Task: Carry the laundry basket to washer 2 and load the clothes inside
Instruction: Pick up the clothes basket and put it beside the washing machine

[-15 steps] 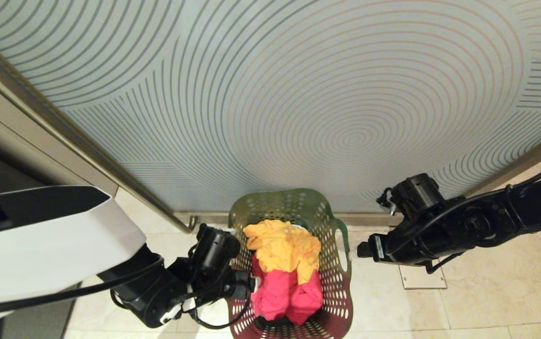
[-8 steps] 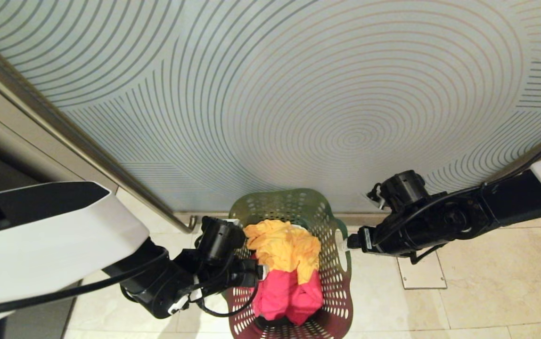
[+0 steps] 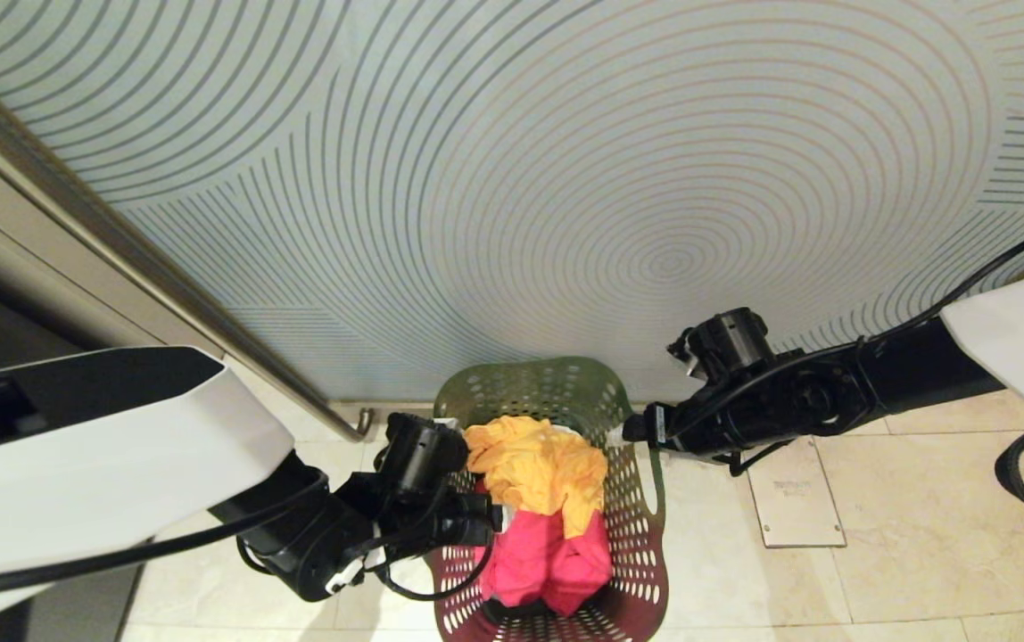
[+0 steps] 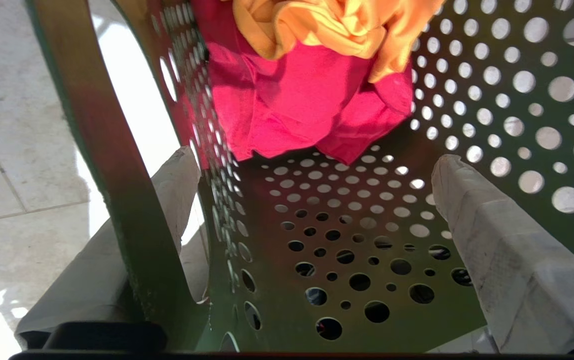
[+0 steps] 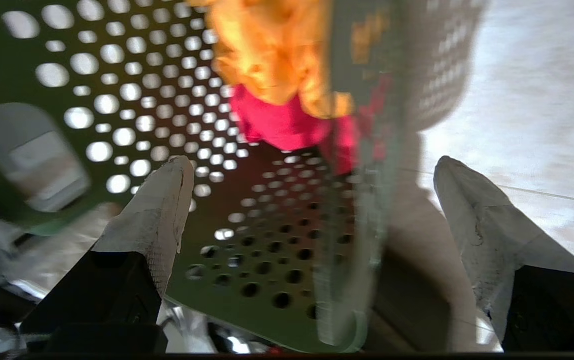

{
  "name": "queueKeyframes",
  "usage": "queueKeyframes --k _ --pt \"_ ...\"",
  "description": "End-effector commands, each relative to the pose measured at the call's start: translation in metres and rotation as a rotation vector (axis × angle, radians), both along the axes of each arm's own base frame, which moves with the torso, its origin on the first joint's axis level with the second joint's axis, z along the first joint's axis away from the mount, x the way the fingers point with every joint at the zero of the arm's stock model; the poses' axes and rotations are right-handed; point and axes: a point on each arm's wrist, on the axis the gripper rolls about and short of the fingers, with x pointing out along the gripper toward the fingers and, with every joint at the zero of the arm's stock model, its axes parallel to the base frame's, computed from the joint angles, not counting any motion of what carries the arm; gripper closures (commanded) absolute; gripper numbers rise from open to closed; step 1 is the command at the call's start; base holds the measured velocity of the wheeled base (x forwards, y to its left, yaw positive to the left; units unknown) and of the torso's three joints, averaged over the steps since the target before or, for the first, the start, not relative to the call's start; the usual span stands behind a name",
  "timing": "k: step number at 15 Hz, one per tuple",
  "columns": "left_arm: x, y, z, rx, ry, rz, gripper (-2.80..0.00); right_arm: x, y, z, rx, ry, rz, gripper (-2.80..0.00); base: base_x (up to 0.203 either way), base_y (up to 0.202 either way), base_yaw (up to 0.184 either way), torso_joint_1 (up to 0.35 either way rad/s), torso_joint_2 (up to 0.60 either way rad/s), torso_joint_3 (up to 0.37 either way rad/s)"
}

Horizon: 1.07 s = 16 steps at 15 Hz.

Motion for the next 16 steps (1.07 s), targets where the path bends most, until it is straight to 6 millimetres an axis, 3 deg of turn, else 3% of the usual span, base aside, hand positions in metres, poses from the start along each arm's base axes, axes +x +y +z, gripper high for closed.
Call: queueKeyframes --k 1,7,12,16 --pt "0.001 0.0 0.0 -0.006 -0.001 0.0 -2.8 0.002 0.008 -0.004 0.02 0.016 0.009 -2.8 0.0 0.0 0.0 0.0 0.0 0.0" --pt "0.002 -0.002 -0.006 0.001 0.013 -0.003 -2.8 -0.003 0.03 -0.007 0.073 0.059 0.045 -2.8 0.0 0.0 0.0 0.0 0.0 0.0" --pt "0.012 -0.009 -0.011 -0.05 0.031 0.001 -2.8 0.0 0.032 -0.029 0.053 0.104 0.043 -2.8 0.0 0.0 0.0 0.0 0.0 0.0" --pt "0.022 -0.017 -0.018 -0.07 0.037 -0.001 -2.8 0.002 0.033 -0.036 0.042 0.113 0.042 -2.8 0.0 0.0 0.0 0.0 0.0 0.0"
